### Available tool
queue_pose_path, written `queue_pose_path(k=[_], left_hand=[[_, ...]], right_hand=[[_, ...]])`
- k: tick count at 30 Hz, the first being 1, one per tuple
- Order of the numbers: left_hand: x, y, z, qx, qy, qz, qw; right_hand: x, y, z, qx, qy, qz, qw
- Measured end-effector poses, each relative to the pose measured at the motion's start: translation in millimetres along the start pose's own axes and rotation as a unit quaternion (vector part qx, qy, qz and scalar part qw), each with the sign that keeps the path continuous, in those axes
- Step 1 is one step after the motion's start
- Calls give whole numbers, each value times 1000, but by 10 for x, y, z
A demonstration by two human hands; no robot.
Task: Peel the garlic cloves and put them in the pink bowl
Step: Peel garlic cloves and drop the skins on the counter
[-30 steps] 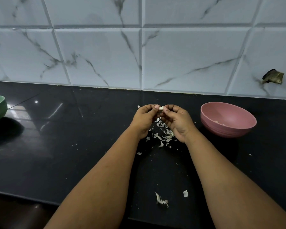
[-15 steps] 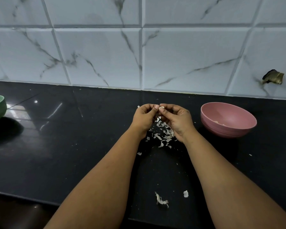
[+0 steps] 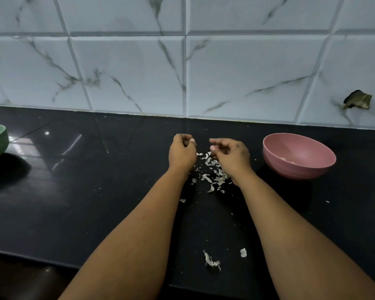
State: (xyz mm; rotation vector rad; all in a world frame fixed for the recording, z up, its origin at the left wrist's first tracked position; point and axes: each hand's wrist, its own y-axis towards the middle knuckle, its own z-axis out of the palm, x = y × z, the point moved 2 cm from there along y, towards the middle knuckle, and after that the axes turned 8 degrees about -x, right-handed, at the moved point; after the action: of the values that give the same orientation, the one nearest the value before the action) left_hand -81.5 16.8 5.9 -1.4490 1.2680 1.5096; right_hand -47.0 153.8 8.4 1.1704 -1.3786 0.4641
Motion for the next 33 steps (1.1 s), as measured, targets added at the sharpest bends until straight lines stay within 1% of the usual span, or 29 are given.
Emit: queue_pose_path(k=[3,6,8,9,12,13,16,17,20,21,22,24,25,26,28,29,30,31,32,33], left_hand=[[-26,25,-37,-41,-4,-4,999],[-25,33,-58,-62,-24,-17,998],[-21,42,-60,-64,-29,-22,997],[-20,48,-62,-67,-30,-21,997],[-11,72,-70,-80,-41,-27,996],[-7,71,-72,-82,-46,-33,995],[-5,71,-80,-93,-65,-46,992],[-11,75,-88,-99,-72,-52,991],[-10,96,-108,-111,-97,-78,986],[-10,103,-108,-111,-100,-83,985],[-13,104,-108,-110,-101,-87,985],[-10,101,-108,-110,-99,-88,985],[-8,97,-109,-112,-96,-86,985],[-6,97,-110,-113,-92,-84,986],[4,101,-108,-114,-88,-82,986],[2,114,-107,-111,-90,-81,986],[12,88,-99,-108,-91,-83,986],[-1,83,-98,-104,-89,-80,987],[0,68,-95,-97,-83,-75,989],[-4,51,-82,-90,-76,-70,991]], right_hand=[[123,-37,-1,4,-74,-76,994],[206,-64,13,19,-157,-168,973],[246,-108,43,33,-184,-213,959],[289,-121,52,28,-187,-230,955],[485,-102,58,-33,-184,-279,942],[526,-104,73,-41,-181,-282,941],[525,-127,145,-27,-189,-281,940],[520,-125,142,-37,-190,-286,939],[551,-98,67,-105,-169,-302,932],[518,-79,61,-100,-191,-293,931],[455,-65,92,-55,-238,-260,934],[262,-82,180,76,-328,-113,935],[228,-89,188,103,-332,-67,935],[255,-71,185,87,-315,-82,942],[366,-75,164,2,-262,-190,946],[393,-74,173,-4,-258,-210,943],[365,-86,185,29,-290,-192,937],[305,-85,215,72,-331,-148,929],[222,-90,219,97,-357,-115,922],[191,-69,201,87,-347,-114,927]])
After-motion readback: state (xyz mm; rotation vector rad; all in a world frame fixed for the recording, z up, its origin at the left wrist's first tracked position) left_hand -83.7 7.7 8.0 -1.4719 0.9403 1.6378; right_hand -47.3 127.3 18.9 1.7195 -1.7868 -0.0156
